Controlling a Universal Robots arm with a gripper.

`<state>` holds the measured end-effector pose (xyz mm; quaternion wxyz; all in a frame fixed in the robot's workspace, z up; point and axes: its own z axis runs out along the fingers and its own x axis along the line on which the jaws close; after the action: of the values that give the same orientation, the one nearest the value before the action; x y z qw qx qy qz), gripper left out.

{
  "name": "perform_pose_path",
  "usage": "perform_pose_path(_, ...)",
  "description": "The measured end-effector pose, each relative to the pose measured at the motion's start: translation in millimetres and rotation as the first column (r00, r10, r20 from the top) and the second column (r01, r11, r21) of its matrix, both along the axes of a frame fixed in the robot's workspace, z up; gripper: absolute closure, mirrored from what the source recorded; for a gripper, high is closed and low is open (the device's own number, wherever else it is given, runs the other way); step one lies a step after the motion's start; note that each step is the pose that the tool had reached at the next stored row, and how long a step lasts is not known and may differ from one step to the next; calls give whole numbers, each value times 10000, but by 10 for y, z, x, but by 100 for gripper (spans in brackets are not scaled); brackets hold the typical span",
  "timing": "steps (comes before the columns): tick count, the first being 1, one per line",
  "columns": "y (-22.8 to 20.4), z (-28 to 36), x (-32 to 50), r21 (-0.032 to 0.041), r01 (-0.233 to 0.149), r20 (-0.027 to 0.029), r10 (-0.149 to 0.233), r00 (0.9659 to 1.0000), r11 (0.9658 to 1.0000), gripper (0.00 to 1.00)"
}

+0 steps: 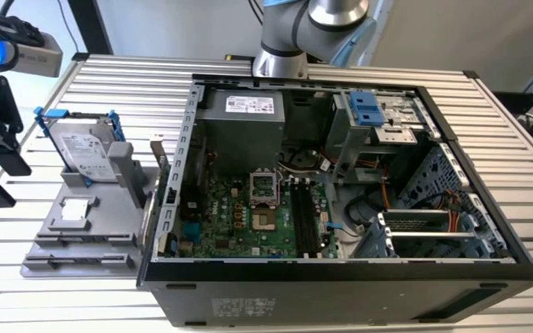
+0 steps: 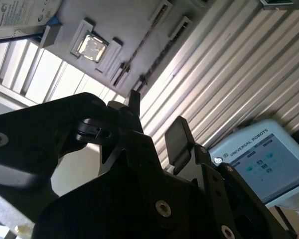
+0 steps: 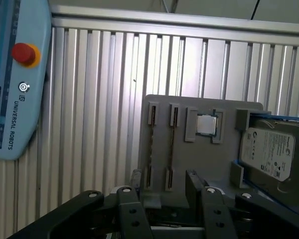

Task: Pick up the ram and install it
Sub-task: 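Pick up the ram and move it above insertion slot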

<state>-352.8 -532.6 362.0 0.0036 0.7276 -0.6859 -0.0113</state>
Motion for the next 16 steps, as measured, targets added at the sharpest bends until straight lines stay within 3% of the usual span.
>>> perform_pose_path(16,1,-176,3,-65,0,0,0,10000,10000,0)
